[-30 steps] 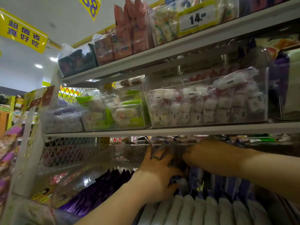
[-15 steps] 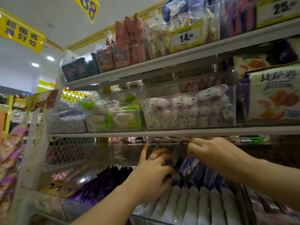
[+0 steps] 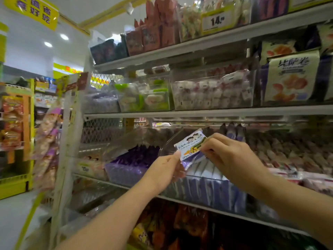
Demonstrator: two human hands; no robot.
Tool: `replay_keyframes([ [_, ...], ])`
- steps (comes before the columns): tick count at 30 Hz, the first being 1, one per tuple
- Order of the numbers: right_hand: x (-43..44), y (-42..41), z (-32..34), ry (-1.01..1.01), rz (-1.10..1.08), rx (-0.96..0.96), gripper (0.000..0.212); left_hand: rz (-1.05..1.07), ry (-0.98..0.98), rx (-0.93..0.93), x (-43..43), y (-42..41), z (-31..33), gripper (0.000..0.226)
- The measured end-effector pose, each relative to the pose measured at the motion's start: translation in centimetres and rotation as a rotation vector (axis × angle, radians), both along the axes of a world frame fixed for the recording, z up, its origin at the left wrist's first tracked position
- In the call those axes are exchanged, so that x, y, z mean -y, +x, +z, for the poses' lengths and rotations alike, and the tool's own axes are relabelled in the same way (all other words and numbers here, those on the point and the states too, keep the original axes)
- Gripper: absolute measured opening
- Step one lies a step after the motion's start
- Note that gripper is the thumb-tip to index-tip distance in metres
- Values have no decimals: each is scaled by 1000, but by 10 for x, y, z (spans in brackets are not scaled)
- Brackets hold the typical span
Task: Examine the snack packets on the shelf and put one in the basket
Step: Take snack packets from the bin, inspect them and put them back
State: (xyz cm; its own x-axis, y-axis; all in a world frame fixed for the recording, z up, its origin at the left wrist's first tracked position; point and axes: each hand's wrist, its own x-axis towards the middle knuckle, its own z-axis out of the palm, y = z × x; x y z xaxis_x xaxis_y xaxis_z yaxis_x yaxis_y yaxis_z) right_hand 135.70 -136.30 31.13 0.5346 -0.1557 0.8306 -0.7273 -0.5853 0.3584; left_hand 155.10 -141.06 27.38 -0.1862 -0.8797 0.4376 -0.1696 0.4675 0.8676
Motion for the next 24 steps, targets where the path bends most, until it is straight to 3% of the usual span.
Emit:
replay_keyframes([
  [5,8,25,-56,125,159,186,14,-7,169,-166,-10,23,-36,43],
  [10,15,50,-97,270,258,241,17,-122,209,-336,-22,41,-61,18],
  [14,10,75,-121,525,334,305,55,-63,177,-425,-27,72,-83,21],
  [17,7,101,-139,775,433,462,75,-10,188,-442,-33,105,-105,22],
  [20,9,134,-156,1007,559,636,69,41,211,-424,-42,135,-132,23],
  [24,19,177,-180,1413,708,846,33,94,237,-363,-54,170,-173,28],
])
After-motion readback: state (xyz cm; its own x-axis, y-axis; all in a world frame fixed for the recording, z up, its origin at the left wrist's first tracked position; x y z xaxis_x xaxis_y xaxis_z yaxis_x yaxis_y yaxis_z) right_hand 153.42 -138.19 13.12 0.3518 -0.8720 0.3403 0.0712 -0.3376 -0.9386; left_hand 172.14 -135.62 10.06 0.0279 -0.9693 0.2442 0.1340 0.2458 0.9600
